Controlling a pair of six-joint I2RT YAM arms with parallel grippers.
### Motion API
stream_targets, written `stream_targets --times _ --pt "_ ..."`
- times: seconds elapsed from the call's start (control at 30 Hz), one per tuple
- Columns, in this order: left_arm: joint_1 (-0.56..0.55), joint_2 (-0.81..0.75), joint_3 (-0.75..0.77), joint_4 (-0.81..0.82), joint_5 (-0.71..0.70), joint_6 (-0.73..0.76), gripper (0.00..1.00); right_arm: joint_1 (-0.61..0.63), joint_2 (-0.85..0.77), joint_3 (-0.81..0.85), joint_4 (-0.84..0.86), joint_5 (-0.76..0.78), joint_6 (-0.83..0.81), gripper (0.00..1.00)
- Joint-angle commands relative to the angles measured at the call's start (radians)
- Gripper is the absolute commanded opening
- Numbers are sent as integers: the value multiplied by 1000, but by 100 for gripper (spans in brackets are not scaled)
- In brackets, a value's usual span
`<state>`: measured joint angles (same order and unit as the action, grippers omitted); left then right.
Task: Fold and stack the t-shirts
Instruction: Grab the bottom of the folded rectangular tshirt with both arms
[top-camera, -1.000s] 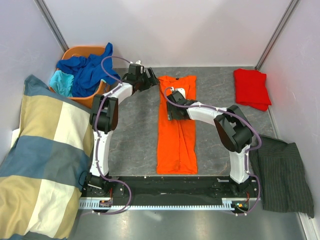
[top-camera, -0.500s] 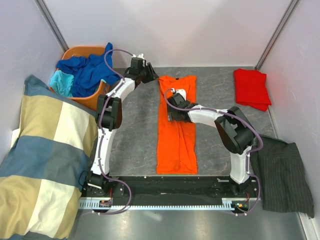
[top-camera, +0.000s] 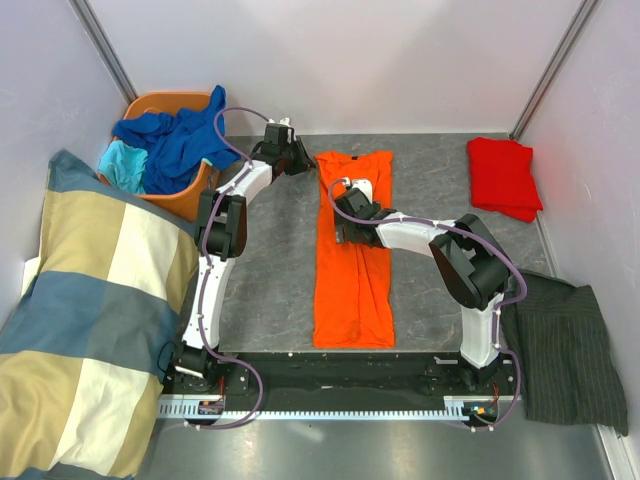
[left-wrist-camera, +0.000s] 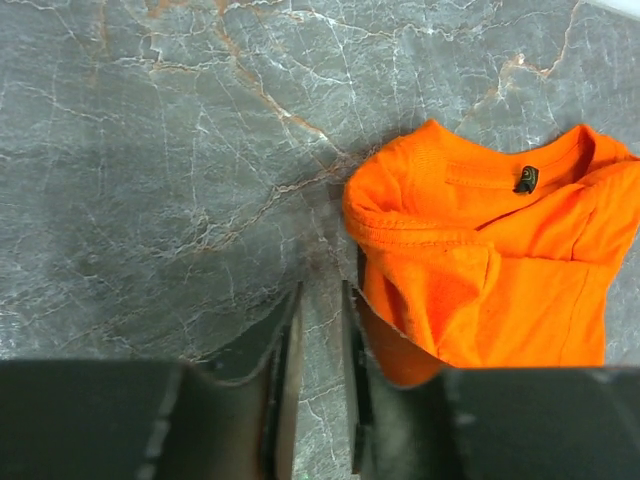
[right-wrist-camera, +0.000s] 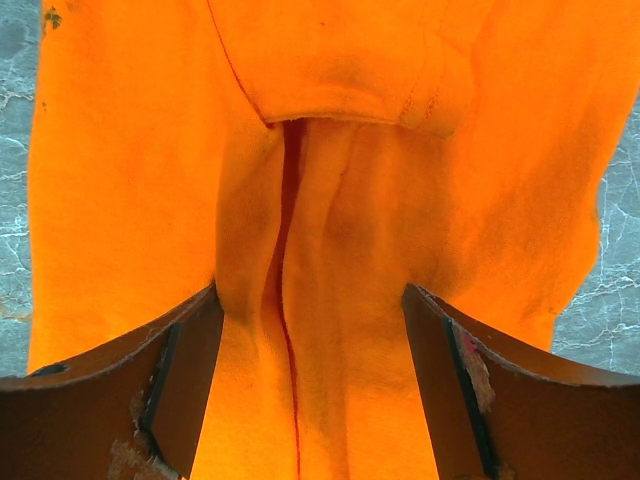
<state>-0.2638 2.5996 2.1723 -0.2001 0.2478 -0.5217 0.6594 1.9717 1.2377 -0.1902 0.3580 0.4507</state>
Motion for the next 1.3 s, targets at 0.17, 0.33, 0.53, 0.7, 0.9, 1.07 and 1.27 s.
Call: stream_targets --times 0.17,0.33,0.53,0.7,0.9,1.07,1.27 --pt "1 -29 43 51 24 0 60 16 59 -57 -157 -64 23 81" --pt "1 -19 43 79 59 -21 64 16 64 -53 -160 -67 22 81" --pt "-3 -10 27 108 76 -46 63 16 64 -53 -163 -70 22 81" --pt "-5 16 52 136 64 -67 65 16 62 -60 -164 -73 17 81" --pt "1 65 86 197 41 -135 65 16 59 -67 -173 -76 17 81" --pt "12 120 138 252 13 -208 65 16 52 -70 -183 -68 13 81" --pt "38 163 179 275 19 -262 64 16 55 -72 -190 -67 16 81"
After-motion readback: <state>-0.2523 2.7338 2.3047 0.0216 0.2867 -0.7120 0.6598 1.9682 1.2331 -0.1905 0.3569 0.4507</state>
